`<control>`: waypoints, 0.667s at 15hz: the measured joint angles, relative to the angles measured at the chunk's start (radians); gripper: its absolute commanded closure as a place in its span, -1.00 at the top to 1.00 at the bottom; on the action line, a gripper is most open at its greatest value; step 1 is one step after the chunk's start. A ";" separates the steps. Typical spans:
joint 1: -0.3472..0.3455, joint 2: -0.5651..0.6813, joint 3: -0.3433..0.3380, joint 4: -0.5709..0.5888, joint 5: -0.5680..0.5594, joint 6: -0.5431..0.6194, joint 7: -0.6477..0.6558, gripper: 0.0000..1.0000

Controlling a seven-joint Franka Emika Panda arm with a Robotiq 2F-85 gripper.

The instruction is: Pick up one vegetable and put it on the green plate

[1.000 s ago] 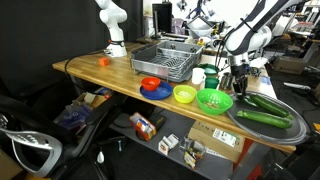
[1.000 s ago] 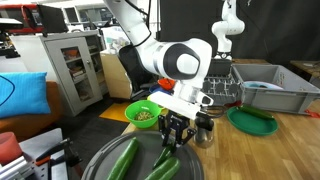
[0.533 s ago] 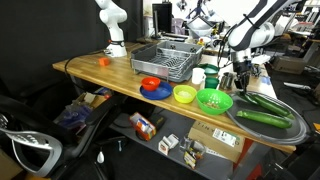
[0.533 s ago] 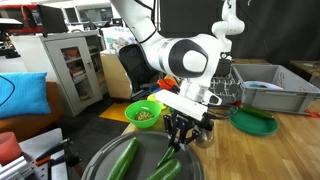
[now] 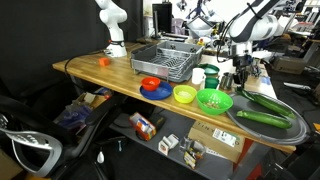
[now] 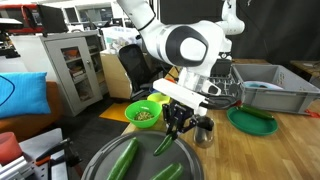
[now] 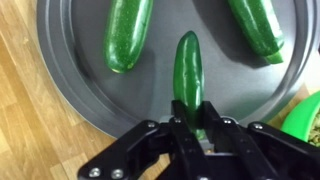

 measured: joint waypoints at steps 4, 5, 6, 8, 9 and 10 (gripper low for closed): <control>0.002 -0.129 0.021 -0.060 0.003 -0.001 -0.004 -0.88; 0.005 -0.164 0.022 -0.077 -0.001 0.000 -0.004 -0.88; 0.007 -0.198 0.021 -0.092 -0.010 0.002 -0.002 -0.88; 0.013 -0.260 0.014 -0.116 -0.040 0.019 0.019 -0.88; 0.017 -0.287 0.009 -0.126 -0.059 0.036 0.034 -0.88; 0.023 -0.313 0.005 -0.134 -0.088 0.057 0.057 -0.88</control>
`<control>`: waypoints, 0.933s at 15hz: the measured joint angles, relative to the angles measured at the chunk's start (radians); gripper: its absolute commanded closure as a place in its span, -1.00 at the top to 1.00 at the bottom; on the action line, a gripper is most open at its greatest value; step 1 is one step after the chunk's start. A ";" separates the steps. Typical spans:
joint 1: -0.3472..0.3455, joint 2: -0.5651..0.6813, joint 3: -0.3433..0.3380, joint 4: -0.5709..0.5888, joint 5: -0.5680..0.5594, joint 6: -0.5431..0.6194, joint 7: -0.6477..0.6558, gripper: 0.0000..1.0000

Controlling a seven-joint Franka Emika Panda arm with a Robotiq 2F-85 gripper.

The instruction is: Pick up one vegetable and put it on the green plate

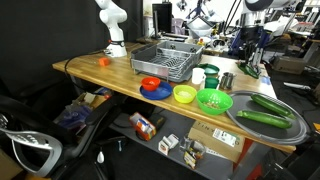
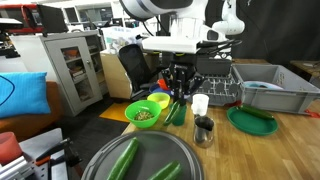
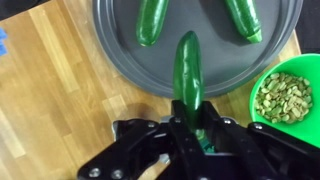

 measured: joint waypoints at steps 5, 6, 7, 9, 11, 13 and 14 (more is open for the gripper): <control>0.047 -0.043 -0.022 -0.001 -0.175 0.102 0.160 -0.88; 0.059 -0.038 -0.027 0.003 -0.222 0.119 0.205 -0.88; 0.072 -0.030 -0.033 0.008 -0.266 0.132 0.253 -0.52; 0.089 -0.014 -0.039 0.021 -0.304 0.139 0.313 -0.52; 0.093 -0.004 -0.042 0.029 -0.308 0.139 0.322 -0.52; 0.093 -0.004 -0.047 0.031 -0.309 0.139 0.322 -0.52; 0.093 -0.004 -0.047 0.031 -0.309 0.139 0.322 -0.52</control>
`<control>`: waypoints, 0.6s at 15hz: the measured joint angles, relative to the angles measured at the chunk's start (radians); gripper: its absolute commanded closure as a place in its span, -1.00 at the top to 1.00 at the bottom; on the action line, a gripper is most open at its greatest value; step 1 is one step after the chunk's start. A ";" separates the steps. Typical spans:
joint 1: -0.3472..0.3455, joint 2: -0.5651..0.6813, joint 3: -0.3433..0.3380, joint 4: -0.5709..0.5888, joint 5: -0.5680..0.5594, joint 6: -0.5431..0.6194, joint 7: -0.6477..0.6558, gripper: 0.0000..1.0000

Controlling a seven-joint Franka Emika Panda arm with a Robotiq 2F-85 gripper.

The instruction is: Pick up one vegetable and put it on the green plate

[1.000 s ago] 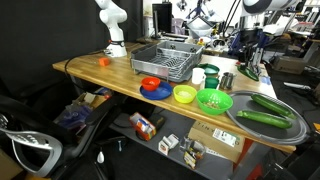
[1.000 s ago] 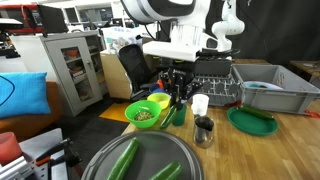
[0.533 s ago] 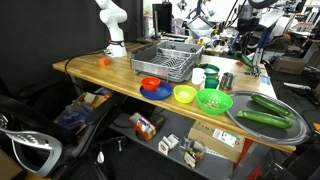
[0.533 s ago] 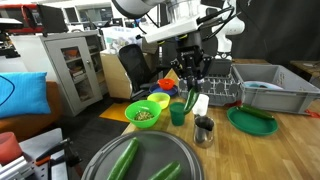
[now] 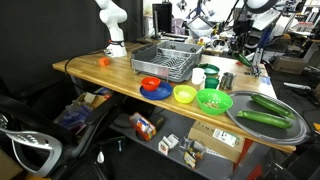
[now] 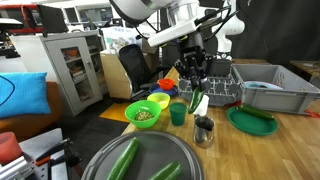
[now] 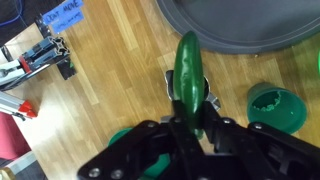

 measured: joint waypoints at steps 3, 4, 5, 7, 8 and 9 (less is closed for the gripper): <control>0.001 0.000 0.000 0.000 0.000 0.000 0.000 -0.88; 0.001 0.000 0.000 0.000 0.000 0.000 0.000 -0.88; 0.002 0.000 0.000 0.000 0.001 0.000 0.000 -0.88; 0.002 0.000 -0.001 0.002 0.000 -0.003 -0.003 -0.88; 0.002 0.001 -0.003 0.008 -0.003 -0.005 -0.009 -0.88; 0.002 0.004 -0.008 0.021 -0.010 -0.008 -0.020 -0.88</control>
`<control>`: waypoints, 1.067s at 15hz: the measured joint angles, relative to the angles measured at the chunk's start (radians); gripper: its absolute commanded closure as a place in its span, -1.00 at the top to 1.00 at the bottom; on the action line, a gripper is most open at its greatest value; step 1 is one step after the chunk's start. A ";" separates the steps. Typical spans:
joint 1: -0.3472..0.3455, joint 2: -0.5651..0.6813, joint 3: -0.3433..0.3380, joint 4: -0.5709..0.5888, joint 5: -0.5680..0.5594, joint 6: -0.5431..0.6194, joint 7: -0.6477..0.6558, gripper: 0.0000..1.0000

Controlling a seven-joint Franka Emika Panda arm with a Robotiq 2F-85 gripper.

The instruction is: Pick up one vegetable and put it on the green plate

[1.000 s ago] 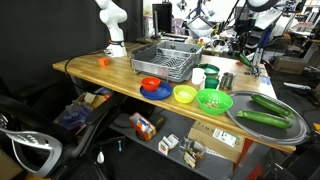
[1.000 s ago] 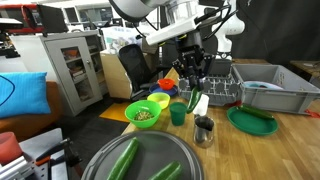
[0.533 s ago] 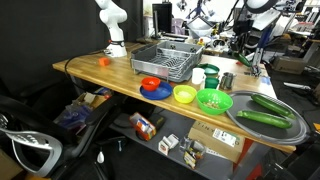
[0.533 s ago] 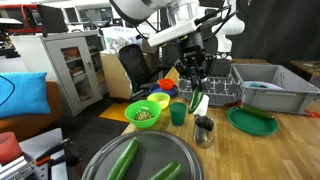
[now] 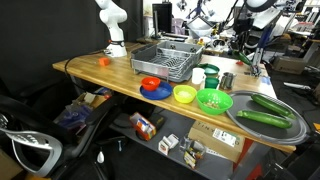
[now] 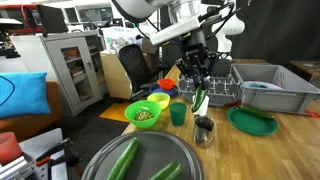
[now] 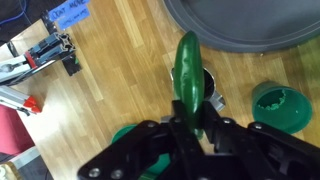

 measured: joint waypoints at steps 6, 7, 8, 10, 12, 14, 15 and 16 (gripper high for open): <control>-0.007 0.128 -0.032 0.199 -0.070 -0.005 -0.195 -0.88; -0.007 0.165 -0.032 0.239 -0.076 -0.003 -0.236 -0.88; -0.007 0.205 -0.031 0.282 -0.084 -0.002 -0.274 -0.88; -0.006 0.289 -0.031 0.369 -0.116 0.001 -0.337 -0.88; -0.005 0.372 -0.032 0.463 -0.161 0.003 -0.379 -0.88; 0.000 0.447 -0.032 0.553 -0.200 0.006 -0.414 -0.88; 0.005 0.480 -0.031 0.593 -0.217 0.007 -0.430 -0.88; 0.012 0.511 -0.031 0.628 -0.231 0.008 -0.443 -0.88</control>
